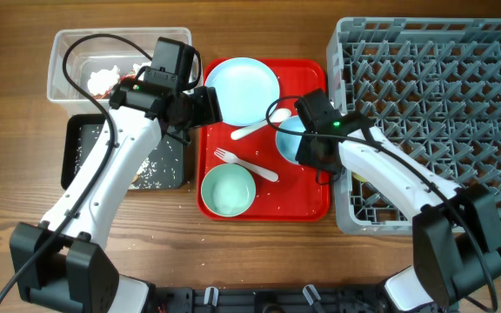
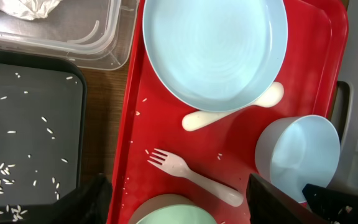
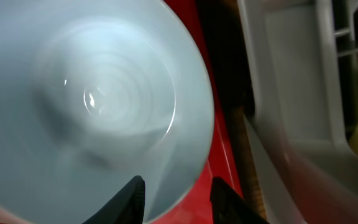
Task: Sort waste into correct bins and load items into the dishwasher rack
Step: 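Move the right gripper to the light-blue plate on the red tray, then grasp the light-blue bowl with the right gripper and place it in the rack, then reach the right gripper to the pale-green bowl and grasp its rim, then carry the pale-green bowl into the rack and release it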
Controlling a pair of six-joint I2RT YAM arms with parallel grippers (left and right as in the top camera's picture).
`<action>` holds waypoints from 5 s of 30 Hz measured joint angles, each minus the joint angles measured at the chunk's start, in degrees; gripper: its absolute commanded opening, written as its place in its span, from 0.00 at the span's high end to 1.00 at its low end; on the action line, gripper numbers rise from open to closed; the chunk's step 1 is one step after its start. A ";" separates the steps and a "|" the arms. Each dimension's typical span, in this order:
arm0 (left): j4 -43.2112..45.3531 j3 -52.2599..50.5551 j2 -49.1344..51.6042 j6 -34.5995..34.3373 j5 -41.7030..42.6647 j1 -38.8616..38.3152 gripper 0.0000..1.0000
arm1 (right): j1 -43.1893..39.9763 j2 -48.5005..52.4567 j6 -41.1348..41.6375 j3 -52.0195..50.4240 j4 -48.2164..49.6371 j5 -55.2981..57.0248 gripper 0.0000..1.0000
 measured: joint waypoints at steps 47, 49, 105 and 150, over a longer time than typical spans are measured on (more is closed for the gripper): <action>-0.13 0.00 -0.02 0.42 -0.37 0.00 0.00 | -10.67 8.57 -76.04 16.57 51.87 57.05 0.96; -0.15 0.00 -0.02 0.42 -0.37 0.00 0.00 | -10.84 11.54 -81.07 16.57 53.27 58.47 0.96; -0.15 0.00 0.00 0.42 -0.37 0.00 0.00 | 5.25 -6.54 -4.68 -4.72 8.52 -27.91 0.32; -2.38 1.18 -15.82 1.53 -2.12 16.22 0.00 | -17.57 -21.86 -10.47 3.10 0.17 41.88 0.96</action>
